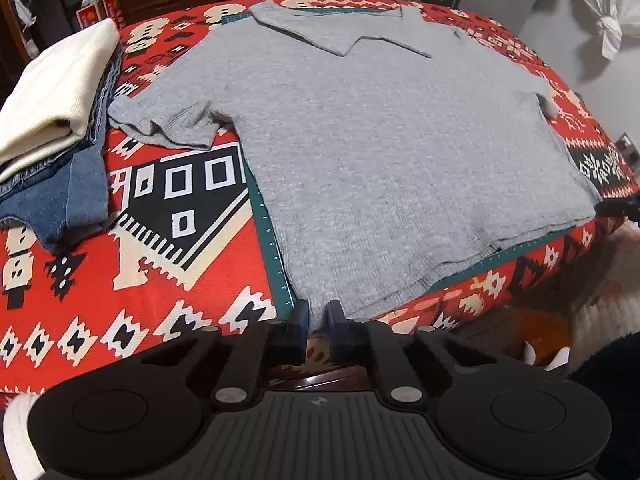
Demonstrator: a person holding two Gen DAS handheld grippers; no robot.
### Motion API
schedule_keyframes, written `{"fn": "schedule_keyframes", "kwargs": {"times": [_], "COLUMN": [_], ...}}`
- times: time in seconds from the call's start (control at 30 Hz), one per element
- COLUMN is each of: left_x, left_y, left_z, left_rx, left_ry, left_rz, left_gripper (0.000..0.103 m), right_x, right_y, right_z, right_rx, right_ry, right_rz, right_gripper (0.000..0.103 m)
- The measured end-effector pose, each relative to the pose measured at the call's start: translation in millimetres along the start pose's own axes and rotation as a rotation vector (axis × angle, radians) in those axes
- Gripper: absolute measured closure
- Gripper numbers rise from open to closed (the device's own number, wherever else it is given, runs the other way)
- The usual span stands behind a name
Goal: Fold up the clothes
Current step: 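Grasp the grey shirt hem with both grippers side by side, then lift the hem with both grippers and fold it over toward the collar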
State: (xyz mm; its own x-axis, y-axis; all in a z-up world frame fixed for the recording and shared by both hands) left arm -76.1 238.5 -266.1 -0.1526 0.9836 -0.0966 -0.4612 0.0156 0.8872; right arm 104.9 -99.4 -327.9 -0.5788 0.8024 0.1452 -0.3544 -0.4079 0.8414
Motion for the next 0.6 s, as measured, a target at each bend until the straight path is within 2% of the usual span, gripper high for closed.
{"fn": "schedule_keyframes", "kwargs": {"times": [0.1,0.3,0.4,0.6], "left_x": [3.9,12.0,17.7,25.7], "left_y": [5.4,16.4,33.2,53.5], "left_z": [2.8,8.6,26.9,86.5], "left_rx": [-0.018,-0.055,-0.124,-0.264], "left_ry": [0.035,0.105,0.141,0.144], "left_rz": [-0.020,-0.060,-0.101,-0.110], "left_gripper": [0.100,0.100,0.100,0.100], "right_x": [-1.6,-5.7,-10.2,-19.4], "right_y": [5.1,28.6,38.5,42.6], "right_z": [1.5,22.6,42.8,106.5], "right_rx": [-0.016,-0.098,-0.150,-0.251], "right_ry": [-0.011,-0.025,-0.063,-0.084], "right_rz": [0.002,-0.007,0.026,0.046], "right_gripper": [0.100,0.100,0.100,0.100]}}
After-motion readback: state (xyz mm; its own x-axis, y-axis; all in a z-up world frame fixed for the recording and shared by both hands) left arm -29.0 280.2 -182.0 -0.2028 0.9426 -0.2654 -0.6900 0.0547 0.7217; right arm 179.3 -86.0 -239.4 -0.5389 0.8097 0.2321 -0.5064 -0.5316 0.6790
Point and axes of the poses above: each gripper's, at about its wrist camera, not at the fingertips, and y roughly against the way its jaws point, x to its left, z to its top, the point moved 5 cm from there along -y, roughly the way its jaws point, and after that the axes turned 2 degrees about z, right-handed, at the moved point
